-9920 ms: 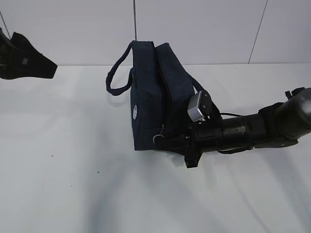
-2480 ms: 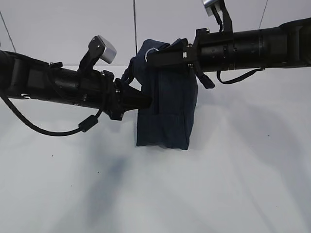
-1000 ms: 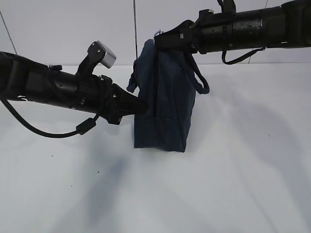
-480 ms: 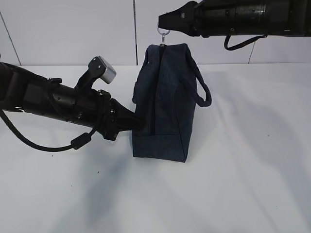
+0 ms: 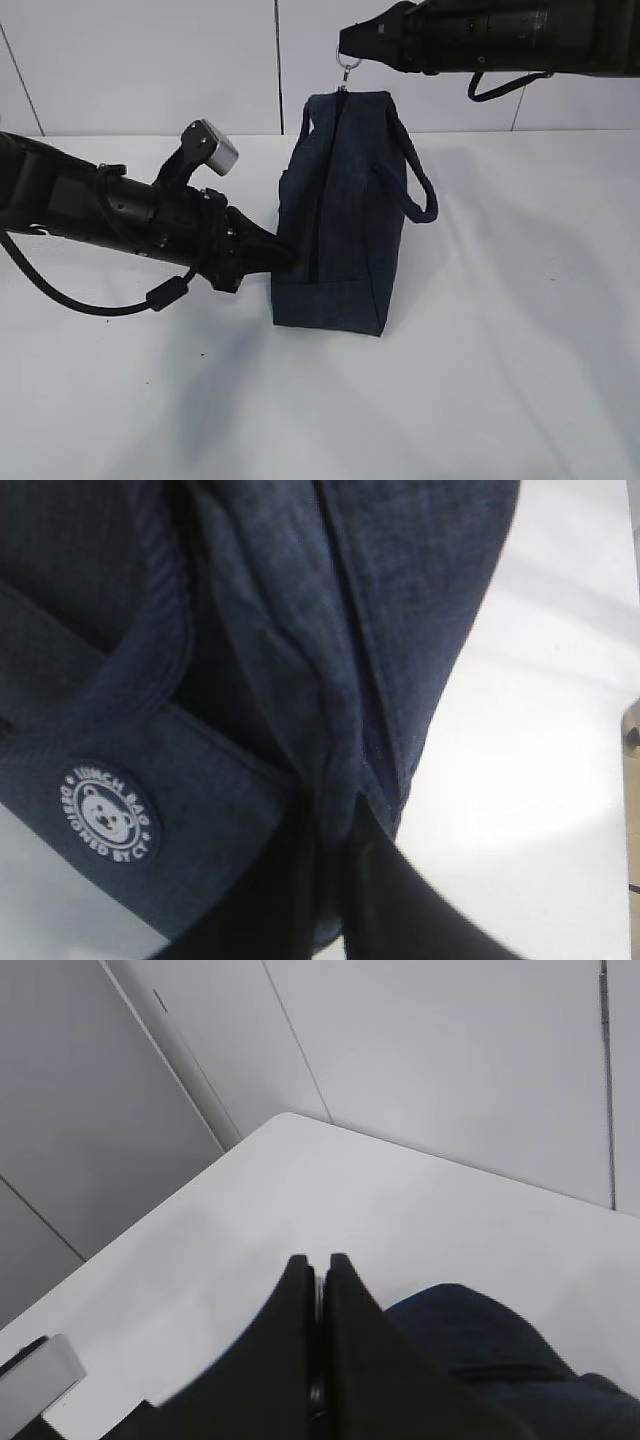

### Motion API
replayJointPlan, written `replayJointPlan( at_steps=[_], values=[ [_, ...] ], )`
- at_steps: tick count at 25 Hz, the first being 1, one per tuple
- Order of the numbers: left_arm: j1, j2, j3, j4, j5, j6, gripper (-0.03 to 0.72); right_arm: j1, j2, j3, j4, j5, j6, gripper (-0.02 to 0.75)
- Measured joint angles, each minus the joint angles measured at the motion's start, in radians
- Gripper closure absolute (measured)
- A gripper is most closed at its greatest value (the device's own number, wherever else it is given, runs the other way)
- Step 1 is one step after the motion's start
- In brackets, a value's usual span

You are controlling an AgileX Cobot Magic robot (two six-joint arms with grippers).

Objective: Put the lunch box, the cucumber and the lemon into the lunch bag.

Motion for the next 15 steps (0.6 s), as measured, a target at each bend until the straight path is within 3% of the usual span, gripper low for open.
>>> replayJointPlan(
  at_steps=[7,15],
  values=[
    [-0.002,0.0,0.015,0.006,0.03,-0.002,0.691,-0.031,0.027,-0.009,0.028,-0.025,-0.014,0.738],
    [-0.002,0.0,0.017,0.08,0.062,-0.094,0.691,-0.042,0.051,-0.015,0.051,-0.084,-0.078,0.738]
  ],
)
